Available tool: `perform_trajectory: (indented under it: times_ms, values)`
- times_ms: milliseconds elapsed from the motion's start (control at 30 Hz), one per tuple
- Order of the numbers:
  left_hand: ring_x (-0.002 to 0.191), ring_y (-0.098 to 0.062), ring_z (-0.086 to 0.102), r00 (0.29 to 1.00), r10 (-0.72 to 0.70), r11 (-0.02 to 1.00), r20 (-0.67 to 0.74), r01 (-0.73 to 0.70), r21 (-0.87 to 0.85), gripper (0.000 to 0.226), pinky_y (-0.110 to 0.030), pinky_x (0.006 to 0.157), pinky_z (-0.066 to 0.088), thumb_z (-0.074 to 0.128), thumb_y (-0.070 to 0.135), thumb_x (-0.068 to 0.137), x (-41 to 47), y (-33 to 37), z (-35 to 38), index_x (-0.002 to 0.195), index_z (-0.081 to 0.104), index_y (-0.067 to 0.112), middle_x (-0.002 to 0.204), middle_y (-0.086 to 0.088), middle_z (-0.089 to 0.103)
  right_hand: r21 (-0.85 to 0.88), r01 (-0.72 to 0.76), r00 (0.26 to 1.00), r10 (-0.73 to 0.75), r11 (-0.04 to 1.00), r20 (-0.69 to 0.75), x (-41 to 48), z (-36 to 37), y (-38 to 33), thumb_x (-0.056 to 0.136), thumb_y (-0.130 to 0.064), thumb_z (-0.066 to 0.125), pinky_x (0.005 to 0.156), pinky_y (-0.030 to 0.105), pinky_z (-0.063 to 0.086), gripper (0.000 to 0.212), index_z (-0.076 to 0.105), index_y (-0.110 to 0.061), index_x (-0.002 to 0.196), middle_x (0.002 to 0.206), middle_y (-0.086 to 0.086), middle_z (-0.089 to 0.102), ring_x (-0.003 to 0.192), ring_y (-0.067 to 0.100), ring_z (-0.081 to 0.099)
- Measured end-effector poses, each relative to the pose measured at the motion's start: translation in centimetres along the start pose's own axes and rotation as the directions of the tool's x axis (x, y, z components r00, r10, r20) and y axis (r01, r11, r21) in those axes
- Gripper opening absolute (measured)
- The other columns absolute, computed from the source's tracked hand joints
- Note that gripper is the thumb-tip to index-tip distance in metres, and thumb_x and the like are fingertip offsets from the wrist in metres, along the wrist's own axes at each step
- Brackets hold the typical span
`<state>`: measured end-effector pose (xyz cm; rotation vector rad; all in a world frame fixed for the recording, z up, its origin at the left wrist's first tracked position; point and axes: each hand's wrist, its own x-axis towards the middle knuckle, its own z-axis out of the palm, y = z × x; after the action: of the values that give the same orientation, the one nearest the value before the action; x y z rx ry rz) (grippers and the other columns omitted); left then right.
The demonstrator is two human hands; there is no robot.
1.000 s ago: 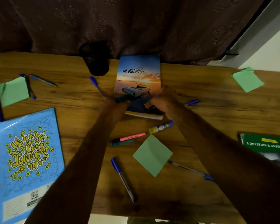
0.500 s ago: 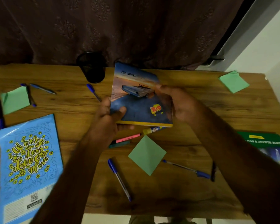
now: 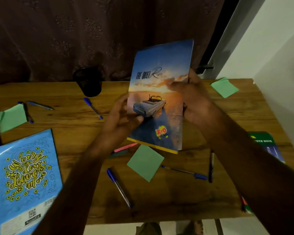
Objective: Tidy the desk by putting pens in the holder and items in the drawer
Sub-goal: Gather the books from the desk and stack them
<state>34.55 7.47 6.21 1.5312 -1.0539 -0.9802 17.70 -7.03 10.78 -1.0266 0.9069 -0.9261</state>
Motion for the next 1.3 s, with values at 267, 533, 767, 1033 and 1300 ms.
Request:
perform_trajectory:
  times_ms: [267,533,767,1033,1300]
  values:
    - [0.114,0.012,0.056,0.975,0.137,0.989,0.177,-0.124,-0.083,0.035,-0.021,0.098,0.050,0.060,0.039,0.092,0.0,8.3,3.6,0.124,0.048,0.045,0.120,0.031,0.060,-0.092,0.108,0.991,-0.101,0.990,0.085,-3.4,2.9,-4.7,0.097,-0.025,0.065,0.079,0.040,0.062,0.023,0.070,-0.016,0.118,0.108,0.007,0.077,0.098,0.026,0.075]
    - [0.115,-0.036,0.064,0.990,0.043,0.845,-0.137,-0.109,-0.523,0.054,-0.054,0.092,0.054,0.050,-0.015,0.087,1.8,6.9,3.1,0.137,0.049,0.005,0.126,-0.019,0.065,-0.350,0.088,0.986,-0.032,0.933,0.163,-4.4,1.5,-5.6,0.095,-0.026,0.066,0.093,0.038,0.055,0.032,0.066,-0.026,0.127,0.122,-0.010,0.068,0.112,0.008,0.065]
    - [0.100,-0.031,0.072,0.995,-0.080,0.760,-0.051,0.028,-0.649,0.050,-0.045,0.073,0.060,0.056,-0.013,0.083,1.0,6.0,2.8,0.128,0.058,0.009,0.112,-0.011,0.073,-0.358,-0.039,0.999,0.027,0.933,-0.038,-3.7,-1.6,-4.4,0.083,-0.015,0.081,0.074,0.033,0.060,0.069,0.045,-0.020,0.143,0.126,-0.005,0.063,0.098,0.016,0.070]
    - [0.103,-0.035,0.070,0.996,-0.092,0.772,0.024,0.086,-0.630,0.053,-0.048,0.076,0.059,0.061,-0.005,0.076,1.1,5.3,2.4,0.125,0.059,0.013,0.115,-0.014,0.072,-0.124,-0.020,0.990,0.036,0.992,0.134,-3.8,-2.5,-2.8,0.092,-0.006,0.069,0.089,0.058,0.058,0.034,0.065,-0.006,0.126,0.117,0.016,0.074,0.107,0.035,0.072]
    - [0.103,-0.022,0.072,0.988,0.001,0.914,-0.157,-0.065,-0.401,0.043,-0.046,0.087,0.058,0.056,-0.012,0.088,1.4,5.8,2.3,0.112,0.067,0.022,0.111,-0.004,0.075,-0.479,0.003,0.999,-0.021,0.878,-0.033,-3.7,-1.0,-3.8,0.081,-0.028,0.084,0.066,0.012,0.046,0.088,0.034,-0.026,0.153,0.145,-0.004,0.051,0.113,0.008,0.056]
